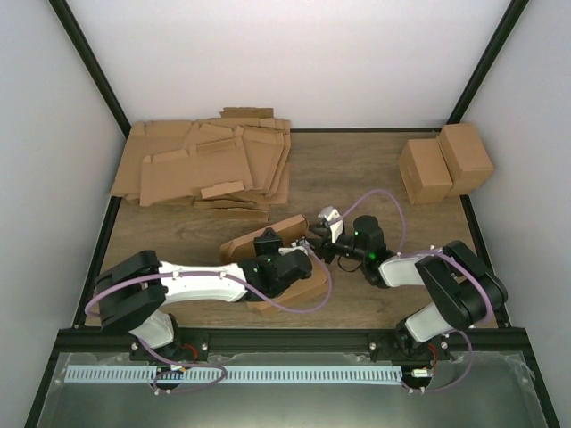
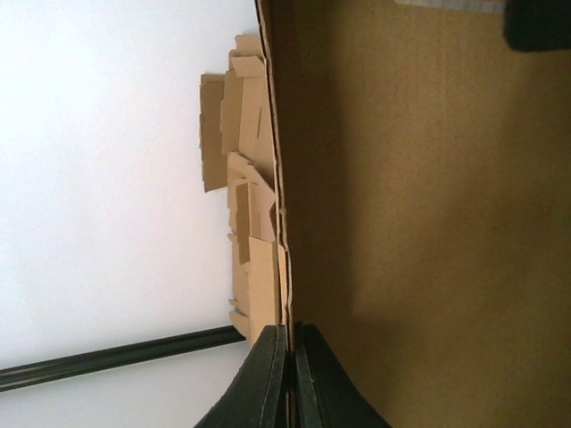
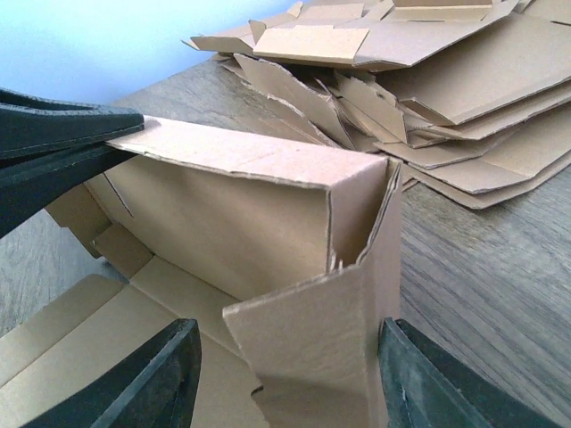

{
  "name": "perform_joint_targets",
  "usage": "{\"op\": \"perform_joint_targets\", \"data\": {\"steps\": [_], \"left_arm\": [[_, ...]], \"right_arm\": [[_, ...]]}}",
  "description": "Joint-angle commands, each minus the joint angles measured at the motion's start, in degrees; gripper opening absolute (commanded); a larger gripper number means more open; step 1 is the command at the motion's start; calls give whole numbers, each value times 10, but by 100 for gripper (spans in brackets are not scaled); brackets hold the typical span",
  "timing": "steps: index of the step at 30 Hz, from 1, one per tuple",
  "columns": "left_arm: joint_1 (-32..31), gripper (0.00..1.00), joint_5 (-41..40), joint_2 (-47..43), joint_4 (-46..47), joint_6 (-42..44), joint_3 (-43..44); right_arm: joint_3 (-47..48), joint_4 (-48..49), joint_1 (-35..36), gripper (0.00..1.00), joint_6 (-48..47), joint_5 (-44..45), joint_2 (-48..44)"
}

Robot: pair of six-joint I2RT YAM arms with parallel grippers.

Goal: Fold the paper box

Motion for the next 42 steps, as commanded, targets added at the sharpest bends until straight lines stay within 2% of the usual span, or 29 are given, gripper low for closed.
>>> {"op": "perform_joint_targets", "data": {"steps": [1,9,17,23,27,32,35,42], "left_arm": [[-9,4,-14,37,-8,5,-9],[-20,4,-17,51,-17,-33,-8],[-27,4,-13,61,-28,-60,-3],[-29,4,-9,73,-50,-76,15],[-32,4,-9,75,-55,-82,20],[-35,4,-8,75,-59,-87,23],[-38,4,-6,74,-63,-88,26],[-42,4,-9,75,-72,-93,29]], "right_arm": [[-7,27,-2,57,7,2,-7],[-27,5,-18,59,33,4,-54],[-83,5,-32,60,69,37,-147],[-81,-22,-79,61,95,68,-171],[-56,-43,-93,60,88,69,-139],[-29,-25,-92,57,69,7,-78],[-24,-1,-73,57,45,-20,-54],[2,11,-34,57,13,-6,-6]]}}
